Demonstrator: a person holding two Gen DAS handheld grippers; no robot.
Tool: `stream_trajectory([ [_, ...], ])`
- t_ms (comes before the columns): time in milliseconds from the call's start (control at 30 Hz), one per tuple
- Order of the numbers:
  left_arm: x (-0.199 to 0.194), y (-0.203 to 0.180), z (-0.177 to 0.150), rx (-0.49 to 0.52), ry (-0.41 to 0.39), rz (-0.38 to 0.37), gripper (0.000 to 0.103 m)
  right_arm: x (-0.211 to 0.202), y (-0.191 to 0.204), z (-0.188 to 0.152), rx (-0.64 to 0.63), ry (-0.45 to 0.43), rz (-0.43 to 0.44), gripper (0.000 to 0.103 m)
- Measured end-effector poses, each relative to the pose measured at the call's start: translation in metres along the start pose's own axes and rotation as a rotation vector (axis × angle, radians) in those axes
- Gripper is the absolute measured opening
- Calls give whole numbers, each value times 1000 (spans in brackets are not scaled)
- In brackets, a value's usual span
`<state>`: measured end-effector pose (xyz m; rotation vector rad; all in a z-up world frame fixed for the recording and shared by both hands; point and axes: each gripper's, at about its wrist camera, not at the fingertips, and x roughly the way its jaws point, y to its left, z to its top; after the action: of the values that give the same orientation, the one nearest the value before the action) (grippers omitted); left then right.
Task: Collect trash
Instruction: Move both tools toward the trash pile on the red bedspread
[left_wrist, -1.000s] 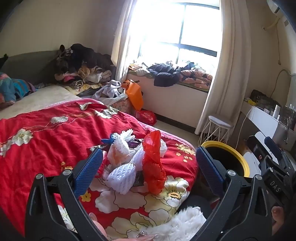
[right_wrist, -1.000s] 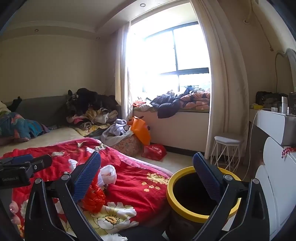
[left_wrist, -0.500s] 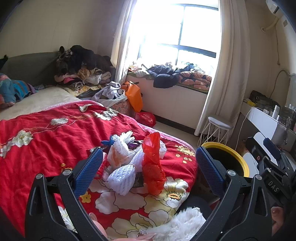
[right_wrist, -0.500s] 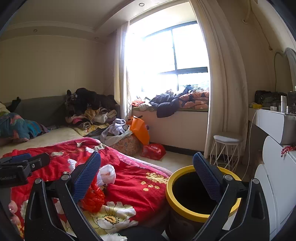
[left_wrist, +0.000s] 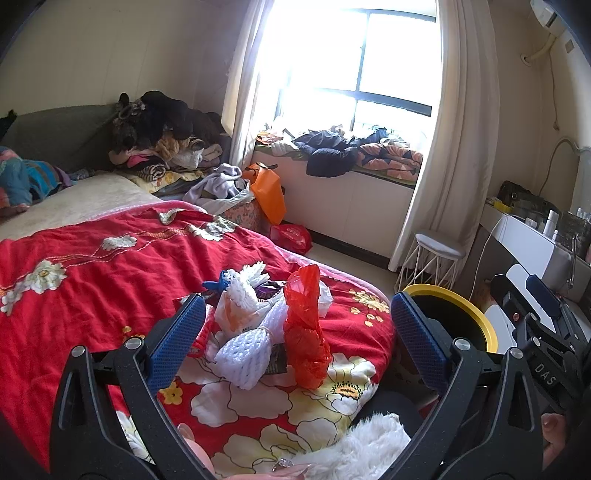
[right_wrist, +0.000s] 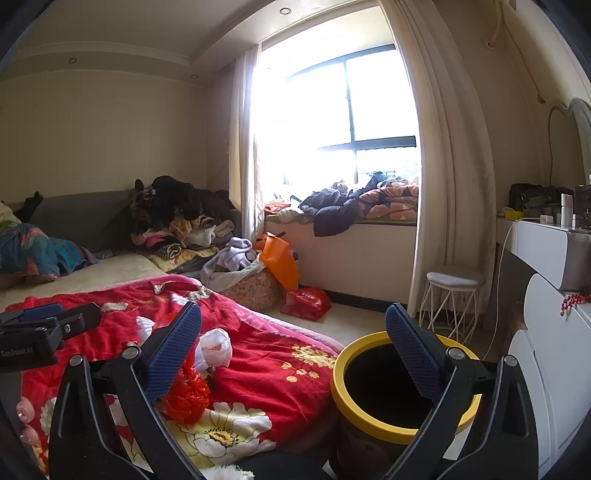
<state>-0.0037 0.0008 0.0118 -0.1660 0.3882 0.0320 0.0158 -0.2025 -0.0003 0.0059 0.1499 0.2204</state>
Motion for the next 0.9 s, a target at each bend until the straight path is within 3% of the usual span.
stream_trajectory([
  [700,0,1,0,0,-3,1,93,4,2,1,4,8,16,97],
  [900,2,12,5,-24,6,32,93,10,5,-4,-4,36,69,97],
])
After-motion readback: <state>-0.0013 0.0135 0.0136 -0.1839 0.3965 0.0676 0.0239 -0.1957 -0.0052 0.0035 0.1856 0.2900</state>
